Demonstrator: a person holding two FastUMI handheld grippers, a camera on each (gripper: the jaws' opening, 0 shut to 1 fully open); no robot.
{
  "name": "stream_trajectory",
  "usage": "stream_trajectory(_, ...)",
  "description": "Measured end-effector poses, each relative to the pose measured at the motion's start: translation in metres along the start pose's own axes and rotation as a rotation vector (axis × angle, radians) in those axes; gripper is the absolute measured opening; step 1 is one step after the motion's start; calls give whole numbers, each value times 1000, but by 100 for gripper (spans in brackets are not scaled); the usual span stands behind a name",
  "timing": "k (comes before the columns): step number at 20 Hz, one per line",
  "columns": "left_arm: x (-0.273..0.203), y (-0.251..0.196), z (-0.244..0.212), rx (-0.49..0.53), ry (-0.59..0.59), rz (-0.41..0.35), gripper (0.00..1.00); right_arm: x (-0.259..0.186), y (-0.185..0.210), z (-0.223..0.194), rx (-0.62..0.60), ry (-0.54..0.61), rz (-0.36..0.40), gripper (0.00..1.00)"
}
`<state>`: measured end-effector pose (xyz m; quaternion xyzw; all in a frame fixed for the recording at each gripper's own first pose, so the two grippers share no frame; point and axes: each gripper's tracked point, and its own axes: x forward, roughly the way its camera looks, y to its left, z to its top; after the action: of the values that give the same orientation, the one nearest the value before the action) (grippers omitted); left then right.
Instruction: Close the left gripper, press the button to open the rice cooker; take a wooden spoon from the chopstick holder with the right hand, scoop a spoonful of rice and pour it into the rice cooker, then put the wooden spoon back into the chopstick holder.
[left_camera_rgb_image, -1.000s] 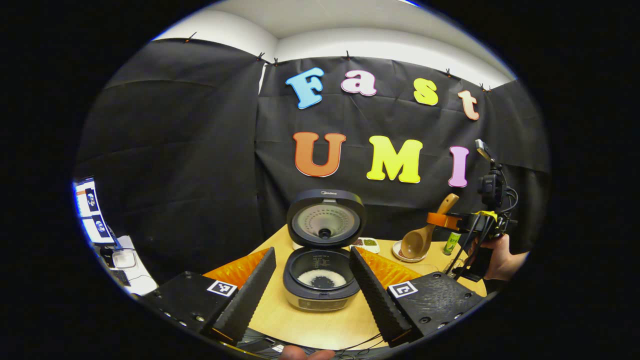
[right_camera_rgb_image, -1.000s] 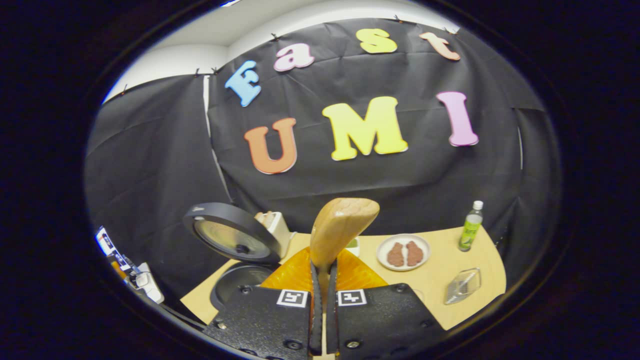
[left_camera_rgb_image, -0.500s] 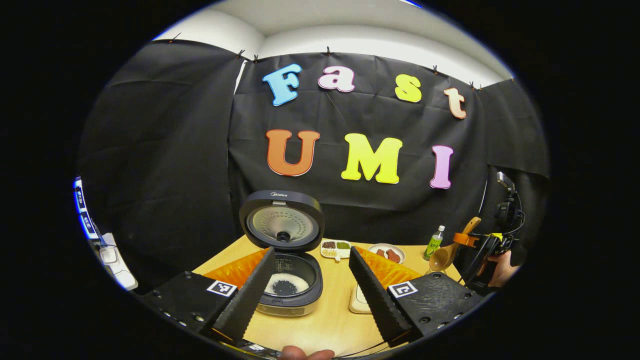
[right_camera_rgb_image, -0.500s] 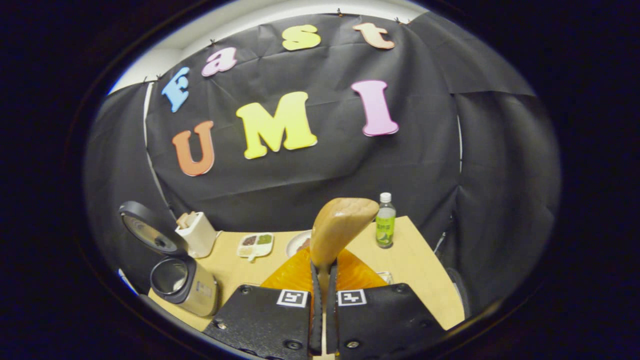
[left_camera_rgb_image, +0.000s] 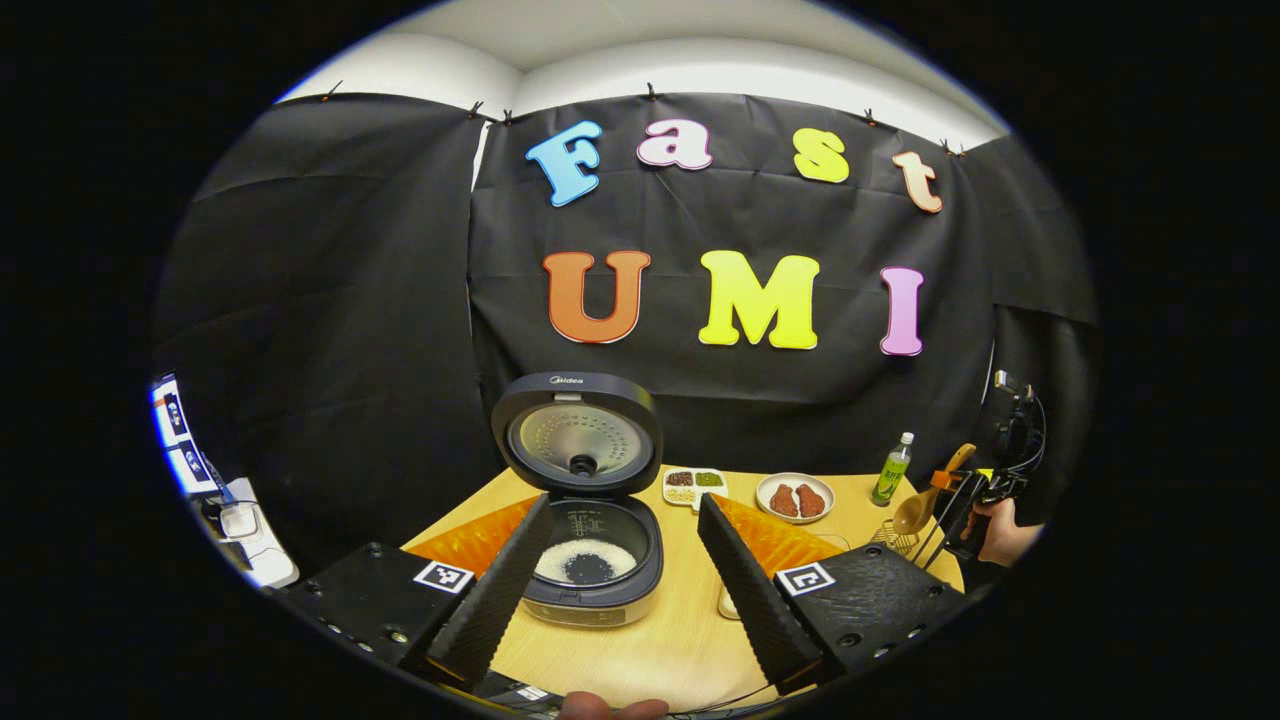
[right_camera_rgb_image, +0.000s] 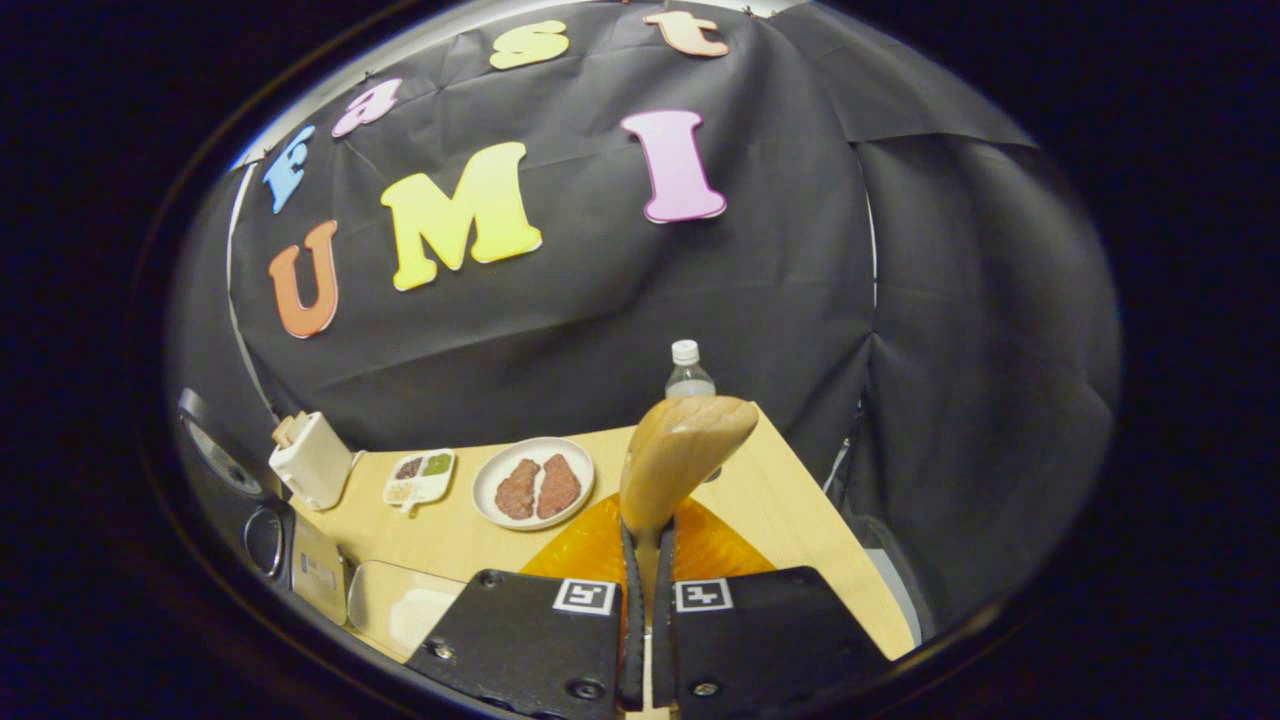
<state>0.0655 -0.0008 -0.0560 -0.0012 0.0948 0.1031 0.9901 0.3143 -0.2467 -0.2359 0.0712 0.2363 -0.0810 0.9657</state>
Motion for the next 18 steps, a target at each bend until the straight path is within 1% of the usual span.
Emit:
stream_trajectory(3, -1, 1, -4, 4, 14, 9, 95, 15, -4, -19, 31, 42, -6, 9)
stream_trajectory(5, 0, 3, -7, 16, 22, 15, 95, 26, -3, -30, 23, 59, -4, 8)
stream_trajectory(8, 0, 3, -8, 25, 30, 19, 95, 36, -2, -46, 21, 91, 0, 11)
stream_trajectory(13, -3, 6, -6, 27, 28, 23, 95, 41, -6, -57, 31, 119, -2, 14)
stream_trajectory(15, -2, 5, -5, 23, 26, 18, 95, 38, -4, -55, 35, 114, 11, 17)
stream_trajectory(16, -3, 5, -4, 21, 22, 14, 95, 35, -5, -51, 33, 103, 10, 22)
stream_trajectory(18, -3, 3, 0, 19, 11, 5, 95, 25, -4, -42, 32, 75, 10, 26)
